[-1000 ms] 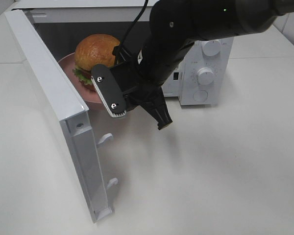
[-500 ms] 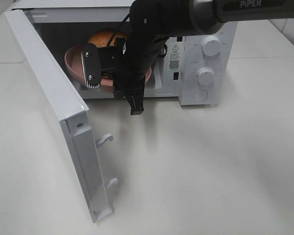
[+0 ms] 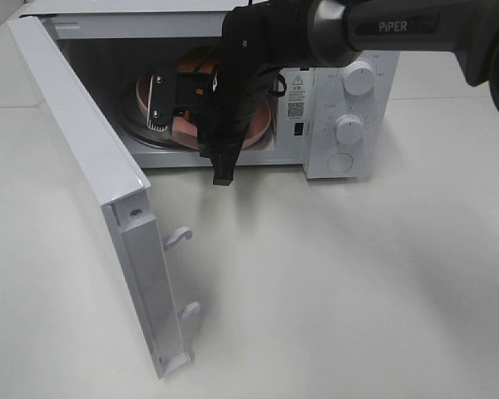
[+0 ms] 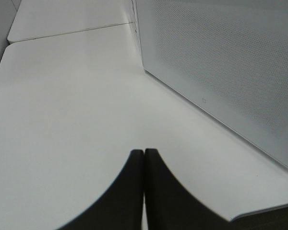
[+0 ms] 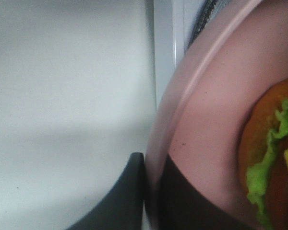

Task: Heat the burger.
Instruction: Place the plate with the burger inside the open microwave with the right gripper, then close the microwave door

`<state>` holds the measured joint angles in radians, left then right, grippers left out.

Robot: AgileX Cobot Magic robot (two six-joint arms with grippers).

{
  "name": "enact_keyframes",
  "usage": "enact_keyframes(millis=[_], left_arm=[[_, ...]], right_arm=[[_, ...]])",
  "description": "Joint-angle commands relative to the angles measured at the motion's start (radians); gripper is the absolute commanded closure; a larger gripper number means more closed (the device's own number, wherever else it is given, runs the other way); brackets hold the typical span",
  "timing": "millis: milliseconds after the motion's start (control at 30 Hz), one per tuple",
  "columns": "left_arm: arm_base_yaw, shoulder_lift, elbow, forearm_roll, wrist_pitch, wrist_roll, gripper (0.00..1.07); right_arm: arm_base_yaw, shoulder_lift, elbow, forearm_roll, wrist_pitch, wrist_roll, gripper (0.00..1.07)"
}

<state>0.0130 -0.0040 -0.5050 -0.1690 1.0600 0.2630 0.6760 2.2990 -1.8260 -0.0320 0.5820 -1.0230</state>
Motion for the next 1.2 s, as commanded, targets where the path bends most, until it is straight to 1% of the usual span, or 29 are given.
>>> enact_keyframes(millis=[33, 133, 200, 233, 267, 300, 333, 367, 400, 433, 467, 500, 533, 567, 600, 633, 667, 700, 733, 767, 800, 833, 867, 967, 1000, 1067, 1133, 1200], left_arm=[[-0.001, -0.020, -0.001, 0.000, -0.011, -0.001, 1.06], [-0.001, -0.020, -0.001, 0.000, -0.011, -0.001, 1.06], [-0.001, -0.020, -0.001, 0.000, -0.011, -0.001, 1.06], [-0.001, -0.020, -0.001, 0.000, -0.011, -0.001, 1.06], [-0.001, -0.020, -0.001, 0.000, -0.011, -0.001, 1.06], [-0.001, -0.020, -0.001, 0.000, -0.011, -0.001, 1.06], [-0.001, -0.020, -0.001, 0.000, -0.011, -0.001, 1.06], [-0.001, -0.020, -0.001, 0.000, -0.011, -0.001, 1.06], [-0.001, -0.020, -0.001, 0.000, -0.011, -0.001, 1.06], [-0.001, -0.020, -0.001, 0.000, -0.011, -0.001, 1.06], [-0.001, -0.020, -0.001, 0.000, -0.011, -0.001, 1.06], [-0.001, -0.020, -0.001, 0.000, -0.011, -0.001, 1.06], [-0.001, -0.020, -0.001, 0.000, -0.011, -0.001, 1.06], [-0.001, -0.020, -0.001, 0.000, -0.011, -0.001, 1.06], [-0.001, -0.020, -0.001, 0.000, -0.011, -0.001, 1.06], [-0.001, -0.020, -0.001, 0.000, -0.011, -0.001, 1.06], [-0.001, -0.020, -0.001, 0.000, -0.011, -0.001, 1.06], [-0.001, -0.020, -0.001, 0.000, -0.011, -0.001, 1.06], [-0.001, -0.020, -0.001, 0.000, -0.011, -0.001, 1.06], [-0.001, -0.020, -0.001, 0.000, -0.011, -0.001, 1.06], [-0.001, -0.020, -0.001, 0.000, -0.011, -0.001, 1.06], [-0.001, -0.020, -0.001, 0.000, -0.011, -0.001, 1.06], [-0.001, -0.020, -0.001, 0.000, -0.011, -0.001, 1.06], [-0.001, -0.020, -0.001, 0.000, -0.011, -0.001, 1.06], [-0.001, -0.020, -0.001, 0.000, -0.011, -0.001, 1.06], [-0.001, -0.020, -0.001, 0.000, -0.011, -0.001, 1.06], [-0.001, -0.020, -0.001, 0.000, -0.011, -0.001, 1.06], [-0.001, -0.020, -0.001, 0.000, -0.011, -0.001, 1.06]], right_arm=[[-0.002, -0.007, -0.012, 0.001, -0.029, 0.033, 1.07], [-0.002, -0.007, -0.012, 0.001, -0.028, 0.063, 1.06], [-0.002, -0.007, -0.012, 0.001, -0.024, 0.100, 1.00], [-0.002, -0.007, -0.012, 0.001, -0.024, 0.100, 1.00], [-0.002, -0.007, -0.012, 0.001, -0.018, 0.110, 0.95], [-0.002, -0.007, -0.012, 0.001, -0.018, 0.110, 0.95], [0.001, -0.007, -0.012, 0.005, -0.010, 0.118, 0.88], [0.001, -0.007, -0.012, 0.005, -0.010, 0.118, 0.88], [0.000, -0.007, -0.012, 0.005, -0.007, 0.123, 0.84], [0.000, -0.007, -0.012, 0.005, -0.007, 0.142, 0.75], [0.000, -0.007, -0.012, 0.005, -0.007, 0.142, 0.75], [0.000, -0.007, -0.012, 0.006, -0.007, 0.178, 0.66], [0.000, -0.007, -0.012, 0.006, -0.007, 0.178, 0.66], [0.000, -0.007, -0.012, 0.006, -0.007, 0.217, 0.61], [0.000, -0.007, -0.012, 0.006, -0.006, 0.238, 0.50], [0.000, -0.007, -0.012, 0.006, -0.006, 0.238, 0.50], [0.000, -0.007, -0.012, 0.006, -0.004, 0.304, 0.42], [0.000, -0.012, -0.012, 0.006, 0.000, 0.345, 0.38], [0.000, -0.012, -0.012, 0.006, 0.000, 0.345, 0.38], [0.000, -0.019, -0.012, 0.005, 0.005, 0.421, 0.32], [0.000, -0.019, -0.012, 0.005, 0.005, 0.421, 0.32], [0.000, -0.030, -0.012, 0.005, 0.022, 0.481, 0.29], [0.000, -0.042, -0.012, 0.006, 0.050, 0.526, 0.30], [0.000, -0.050, -0.012, 0.007, 0.063, 0.537, 0.31], [0.000, -0.067, -0.012, 0.009, 0.097, 0.561, 0.33], [0.000, -0.076, -0.012, 0.012, 0.116, 0.574, 0.33], [0.000, -0.107, -0.012, 0.032, 0.177, 0.640, 0.33], [0.000, -0.115, -0.012, 0.032, 0.196, 0.674, 0.33]])
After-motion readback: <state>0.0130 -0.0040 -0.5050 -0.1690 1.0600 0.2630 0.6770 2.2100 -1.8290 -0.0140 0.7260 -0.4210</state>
